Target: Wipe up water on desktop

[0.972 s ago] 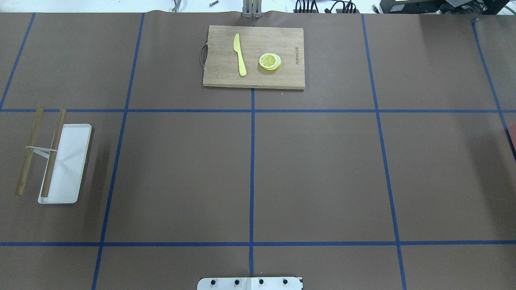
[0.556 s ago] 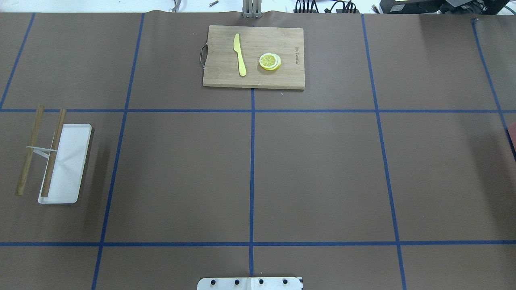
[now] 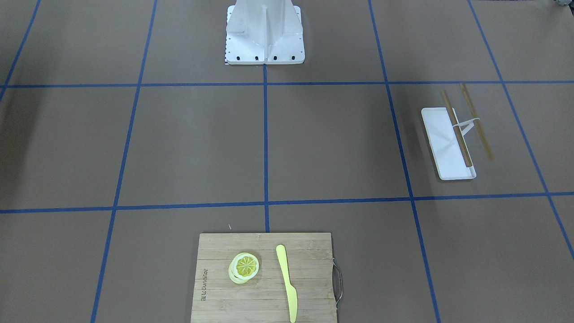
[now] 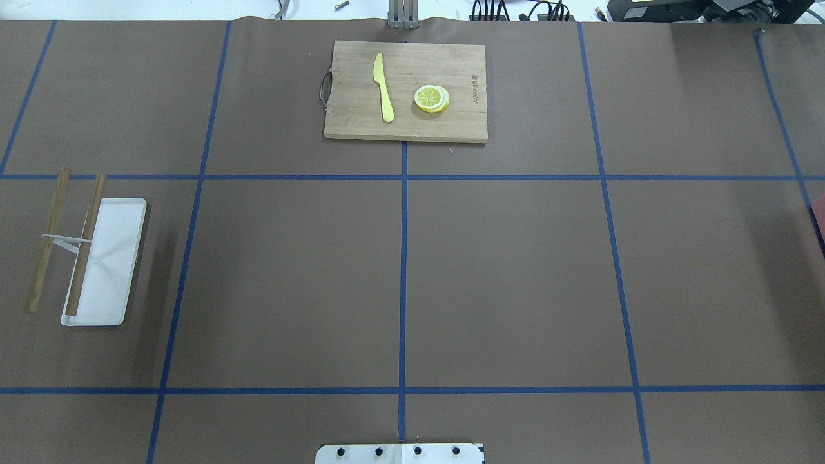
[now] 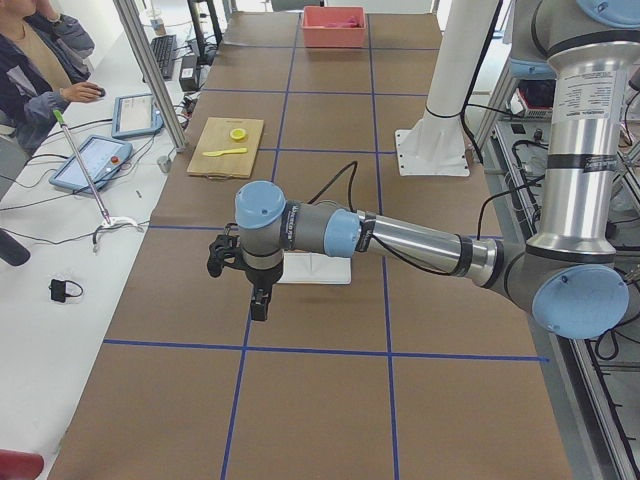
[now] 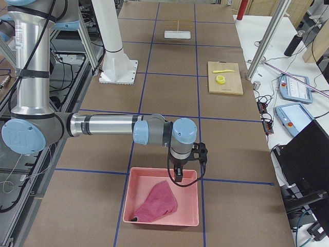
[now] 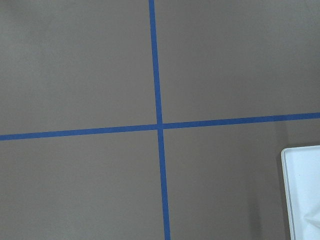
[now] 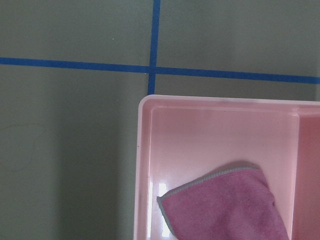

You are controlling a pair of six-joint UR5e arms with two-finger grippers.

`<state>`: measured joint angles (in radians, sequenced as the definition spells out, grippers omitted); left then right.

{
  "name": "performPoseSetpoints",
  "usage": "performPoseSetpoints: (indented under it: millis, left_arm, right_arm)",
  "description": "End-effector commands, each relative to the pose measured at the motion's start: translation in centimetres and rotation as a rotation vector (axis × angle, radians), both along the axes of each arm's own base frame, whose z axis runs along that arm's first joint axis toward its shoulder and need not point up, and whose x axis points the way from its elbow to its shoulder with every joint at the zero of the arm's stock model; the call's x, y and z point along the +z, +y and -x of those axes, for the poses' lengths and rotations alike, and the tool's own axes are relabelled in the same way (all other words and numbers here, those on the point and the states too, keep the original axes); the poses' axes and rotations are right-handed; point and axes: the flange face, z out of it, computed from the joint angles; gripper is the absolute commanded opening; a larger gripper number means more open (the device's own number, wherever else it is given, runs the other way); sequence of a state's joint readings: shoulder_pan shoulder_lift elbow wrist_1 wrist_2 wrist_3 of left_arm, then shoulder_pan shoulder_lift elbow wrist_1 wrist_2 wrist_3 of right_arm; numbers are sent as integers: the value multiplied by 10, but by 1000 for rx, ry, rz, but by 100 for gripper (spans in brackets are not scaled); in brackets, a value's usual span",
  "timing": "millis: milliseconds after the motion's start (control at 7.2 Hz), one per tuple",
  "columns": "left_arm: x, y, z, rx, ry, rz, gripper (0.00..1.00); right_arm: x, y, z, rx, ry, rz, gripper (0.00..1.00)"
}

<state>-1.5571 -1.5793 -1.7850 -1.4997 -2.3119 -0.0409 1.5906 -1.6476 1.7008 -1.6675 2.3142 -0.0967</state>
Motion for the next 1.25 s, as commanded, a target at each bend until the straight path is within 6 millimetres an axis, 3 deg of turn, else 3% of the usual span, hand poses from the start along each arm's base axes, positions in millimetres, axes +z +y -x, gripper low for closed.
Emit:
performPoseSetpoints:
  millis: [0, 417, 1111]
  left_arm:
    - [0, -3, -1, 6, -1, -6, 98]
    - [17, 5, 0, 4, 2, 31, 98]
    - [23, 8, 0, 3, 2, 42, 98]
  right_arm:
    - [0, -2, -1, -1, 18, -2, 100]
    - [0, -1, 2, -8, 16, -3, 100]
    - [1, 1, 2, -11, 16, -2, 100]
